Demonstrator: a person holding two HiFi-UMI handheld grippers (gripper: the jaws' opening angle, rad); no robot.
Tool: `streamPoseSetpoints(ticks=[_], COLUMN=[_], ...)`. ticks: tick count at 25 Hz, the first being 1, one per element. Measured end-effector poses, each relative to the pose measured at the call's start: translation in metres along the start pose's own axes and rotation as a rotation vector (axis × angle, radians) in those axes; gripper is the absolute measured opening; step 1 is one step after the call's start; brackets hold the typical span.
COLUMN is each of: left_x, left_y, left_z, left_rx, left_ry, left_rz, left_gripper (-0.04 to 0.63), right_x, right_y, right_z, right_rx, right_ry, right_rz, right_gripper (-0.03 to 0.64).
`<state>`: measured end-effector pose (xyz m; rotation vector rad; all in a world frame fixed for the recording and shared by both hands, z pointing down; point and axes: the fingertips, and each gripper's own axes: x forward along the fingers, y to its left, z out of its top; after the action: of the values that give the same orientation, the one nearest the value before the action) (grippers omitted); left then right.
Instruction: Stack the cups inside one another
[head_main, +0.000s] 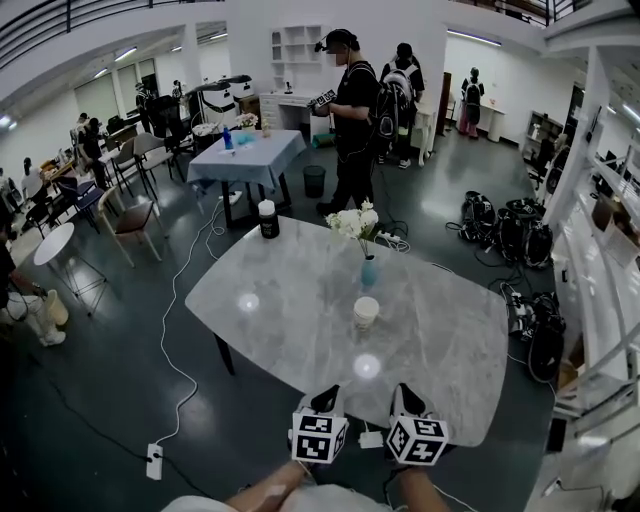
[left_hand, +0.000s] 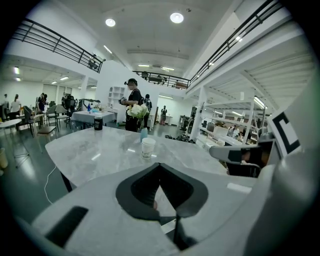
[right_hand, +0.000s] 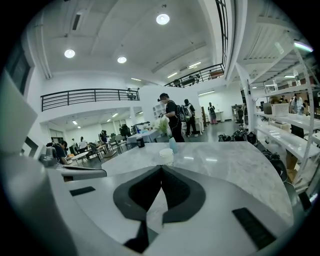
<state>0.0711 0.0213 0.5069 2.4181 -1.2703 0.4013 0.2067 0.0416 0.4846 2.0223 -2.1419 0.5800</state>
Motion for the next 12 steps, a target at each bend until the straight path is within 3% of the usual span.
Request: streamPoseSetpoints(ticks=[12], left_x=[0.0041], left_y=[0.0106], left_z=[0.0036], left_rx=[-0.010], left_ry=[-0.008], left_rz=[0.009], left_gripper=[-0.003], right_x=[0.0079], right_y=[0.0035], right_z=[0.0060], right_rx=[-0.017], right_ry=[-0.005], right_rz=[-0.001], right_gripper=[0.008])
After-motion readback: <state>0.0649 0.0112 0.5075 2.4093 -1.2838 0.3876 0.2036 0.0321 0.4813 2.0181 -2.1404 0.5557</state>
